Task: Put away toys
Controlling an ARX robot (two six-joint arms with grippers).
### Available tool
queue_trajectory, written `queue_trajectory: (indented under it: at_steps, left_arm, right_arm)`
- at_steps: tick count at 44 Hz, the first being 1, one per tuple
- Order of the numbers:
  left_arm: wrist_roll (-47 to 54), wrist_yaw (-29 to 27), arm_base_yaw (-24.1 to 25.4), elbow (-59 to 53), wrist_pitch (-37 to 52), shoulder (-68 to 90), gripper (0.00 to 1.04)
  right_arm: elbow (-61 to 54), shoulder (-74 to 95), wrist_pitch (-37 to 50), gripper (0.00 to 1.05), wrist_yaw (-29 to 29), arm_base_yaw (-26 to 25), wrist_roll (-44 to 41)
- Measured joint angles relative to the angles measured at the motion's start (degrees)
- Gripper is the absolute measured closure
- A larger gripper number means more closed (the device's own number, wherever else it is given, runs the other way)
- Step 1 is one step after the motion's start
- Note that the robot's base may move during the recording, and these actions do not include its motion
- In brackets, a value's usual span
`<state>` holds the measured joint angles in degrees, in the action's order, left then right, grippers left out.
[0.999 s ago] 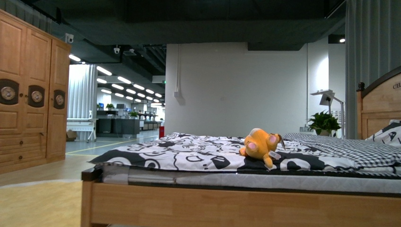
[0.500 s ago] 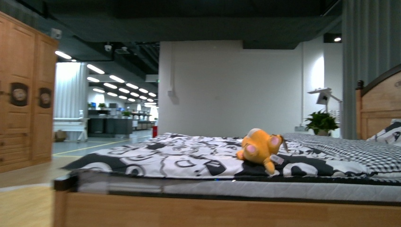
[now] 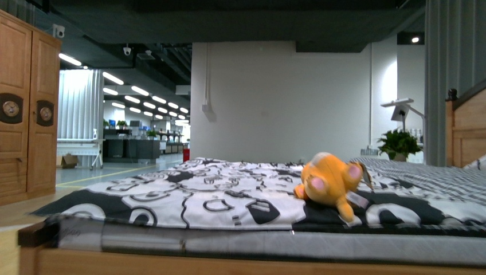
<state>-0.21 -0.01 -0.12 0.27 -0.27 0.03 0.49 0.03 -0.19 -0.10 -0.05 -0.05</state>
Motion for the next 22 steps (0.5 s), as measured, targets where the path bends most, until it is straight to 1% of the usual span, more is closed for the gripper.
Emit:
queue_trajectory:
  at_steps: [22]
  left_arm:
    - [0.0, 0.0, 0.0, 0.0, 0.0, 0.0, 0.06]
  right_arm:
    - [0.0, 0.0, 0.0, 0.06, 0.0, 0.0, 0.0]
